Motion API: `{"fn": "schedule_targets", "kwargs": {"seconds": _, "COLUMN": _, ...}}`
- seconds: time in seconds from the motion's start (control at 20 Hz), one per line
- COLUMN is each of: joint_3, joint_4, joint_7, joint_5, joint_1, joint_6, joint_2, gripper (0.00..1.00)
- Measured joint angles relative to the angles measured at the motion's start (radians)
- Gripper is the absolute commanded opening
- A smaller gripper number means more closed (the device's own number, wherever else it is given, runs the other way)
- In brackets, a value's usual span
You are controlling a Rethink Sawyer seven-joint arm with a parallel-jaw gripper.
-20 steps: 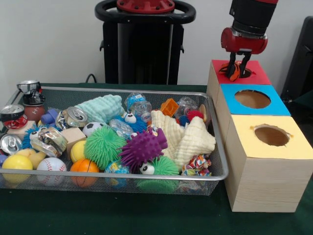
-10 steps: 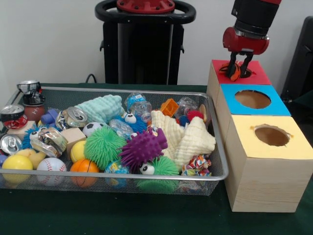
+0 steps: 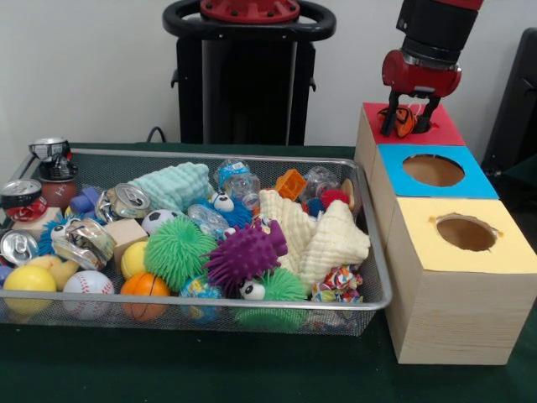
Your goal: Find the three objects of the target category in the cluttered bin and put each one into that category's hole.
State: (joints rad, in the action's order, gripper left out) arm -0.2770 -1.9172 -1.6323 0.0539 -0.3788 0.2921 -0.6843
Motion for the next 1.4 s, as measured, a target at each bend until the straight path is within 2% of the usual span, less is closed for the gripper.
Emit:
{"fn": "schedule_targets", "kwargs": {"seconds": 0.85, "joint_3": -0.009, "joint_4": -0.019, "joint_7": -0.001, "joint_5": 0.000, "joint_1": -0.016, "joint_6": -0.046, "joint_2": -0.003, "gripper": 1.00}}
{"fn": "schedule_targets", "kwargs": {"seconds": 1.4, "joint_3": 0.039, "joint_4": -0.100, "joint_7": -0.001, "joint_5": 0.002, "joint_1": -0.004, "joint_6": -0.139, "joint_2": -0.048, "gripper": 1.00}}
